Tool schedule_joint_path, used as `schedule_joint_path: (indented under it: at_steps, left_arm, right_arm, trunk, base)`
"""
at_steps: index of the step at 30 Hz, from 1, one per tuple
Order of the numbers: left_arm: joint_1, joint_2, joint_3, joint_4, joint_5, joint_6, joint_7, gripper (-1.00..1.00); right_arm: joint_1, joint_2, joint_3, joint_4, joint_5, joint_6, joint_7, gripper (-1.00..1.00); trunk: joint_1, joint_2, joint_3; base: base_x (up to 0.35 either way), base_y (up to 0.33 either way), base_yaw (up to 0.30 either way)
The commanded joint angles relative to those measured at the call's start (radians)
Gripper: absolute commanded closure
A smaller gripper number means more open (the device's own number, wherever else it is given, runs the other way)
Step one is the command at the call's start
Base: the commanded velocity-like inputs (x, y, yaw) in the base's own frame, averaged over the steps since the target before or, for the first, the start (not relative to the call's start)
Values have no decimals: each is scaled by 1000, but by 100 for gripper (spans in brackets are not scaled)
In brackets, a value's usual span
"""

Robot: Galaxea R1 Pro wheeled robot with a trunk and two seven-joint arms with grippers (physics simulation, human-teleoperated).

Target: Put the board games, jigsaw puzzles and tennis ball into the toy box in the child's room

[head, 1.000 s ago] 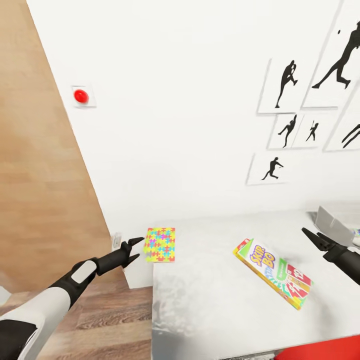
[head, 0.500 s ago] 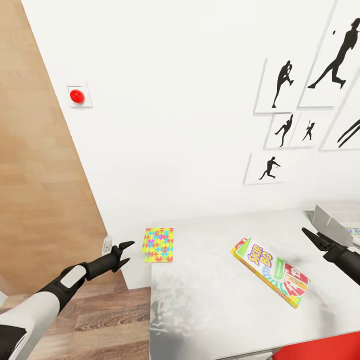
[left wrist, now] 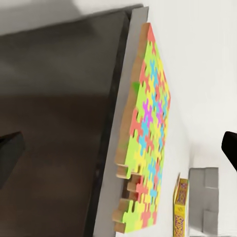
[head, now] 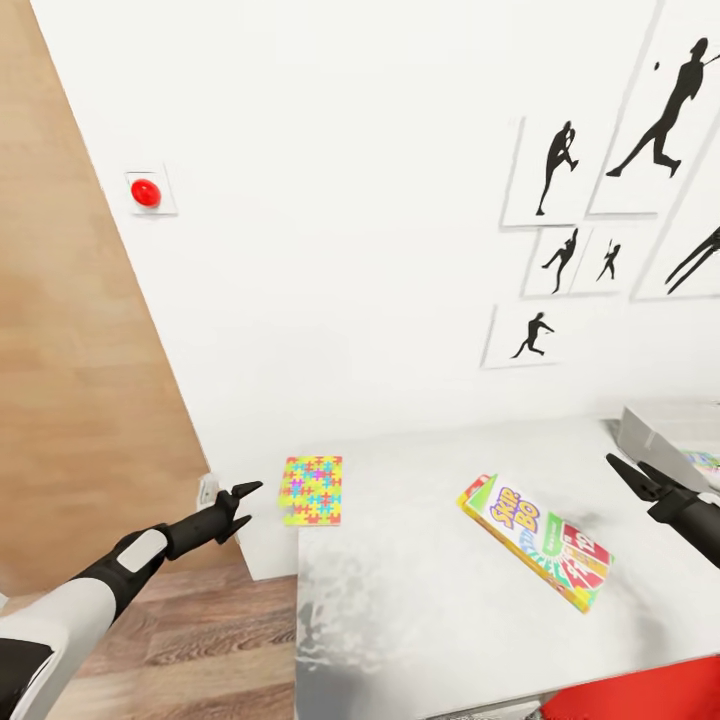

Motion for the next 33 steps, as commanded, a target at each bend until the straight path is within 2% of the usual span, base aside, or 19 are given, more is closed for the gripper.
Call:
schedule_joint_path:
  at_steps: [1,9,17,25,33]
  left_arm:
    - [-1,1,-7,1,10,3,-2,-100]
    - [-1,2,-7,3,10,1,-3,-100]
    - [-1,2,-7,4,10,0,-3,-100]
    - [0,2,-3,3,11,0,-6,-100]
    - [2,2,-1,3,12,-1,-8,-100]
  right_arm:
    - [-1,0,-1,0,-5,9,2,-100]
    - [-2,0,-1,0,-5,10,2,-100]
    - [-3,0,-2,0,-5,10,2,-100]
    - [-2,0,-2,0,-5,13,1,-100]
    - [-1,0,-2,0,-5,11,2,-100]
  trunk:
    - [0,-1,-1]
    - [0,-1,-1]
    - [0,-1,-1]
    - [0,-1,-1]
    - [0,-1,-1]
  base:
    - [0,0,-219]
    - [0,0,-230]
    - [0,0,-46]
    - [0,0,-170]
    - [0,0,-32]
